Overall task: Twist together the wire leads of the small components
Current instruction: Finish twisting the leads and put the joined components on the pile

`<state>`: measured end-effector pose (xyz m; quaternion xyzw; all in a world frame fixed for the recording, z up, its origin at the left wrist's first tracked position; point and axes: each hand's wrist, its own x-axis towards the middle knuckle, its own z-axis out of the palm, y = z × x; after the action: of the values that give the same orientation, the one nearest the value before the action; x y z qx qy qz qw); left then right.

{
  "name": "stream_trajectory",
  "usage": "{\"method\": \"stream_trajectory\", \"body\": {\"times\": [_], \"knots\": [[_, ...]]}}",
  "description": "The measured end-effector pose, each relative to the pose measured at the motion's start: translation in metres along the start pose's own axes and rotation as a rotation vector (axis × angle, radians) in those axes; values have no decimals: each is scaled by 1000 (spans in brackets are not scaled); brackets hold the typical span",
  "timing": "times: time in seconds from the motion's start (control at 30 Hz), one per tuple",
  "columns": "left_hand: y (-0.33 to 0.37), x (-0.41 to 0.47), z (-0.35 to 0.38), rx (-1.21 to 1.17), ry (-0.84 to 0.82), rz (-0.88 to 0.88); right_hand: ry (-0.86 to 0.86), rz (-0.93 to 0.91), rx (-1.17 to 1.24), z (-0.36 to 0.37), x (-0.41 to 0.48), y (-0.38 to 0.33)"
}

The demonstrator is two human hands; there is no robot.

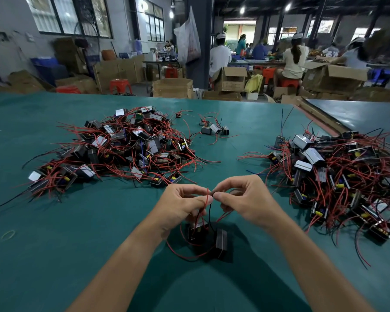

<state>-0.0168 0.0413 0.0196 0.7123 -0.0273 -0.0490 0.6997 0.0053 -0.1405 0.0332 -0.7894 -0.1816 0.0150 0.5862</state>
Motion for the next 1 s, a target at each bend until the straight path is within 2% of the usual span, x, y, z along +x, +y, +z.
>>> {"method": "stream_trajectory", "body": {"times": [0.3,0.6,1.0], "knots": [[0,-1,4,-15,-29,24,-31,-33,-46,0,-3,-5],[4,-2,4,22,-25,37,-11,19,29,2,-2,-5],[2,0,4,100,-12,46,-43,64,-92,2,0,0]]}}
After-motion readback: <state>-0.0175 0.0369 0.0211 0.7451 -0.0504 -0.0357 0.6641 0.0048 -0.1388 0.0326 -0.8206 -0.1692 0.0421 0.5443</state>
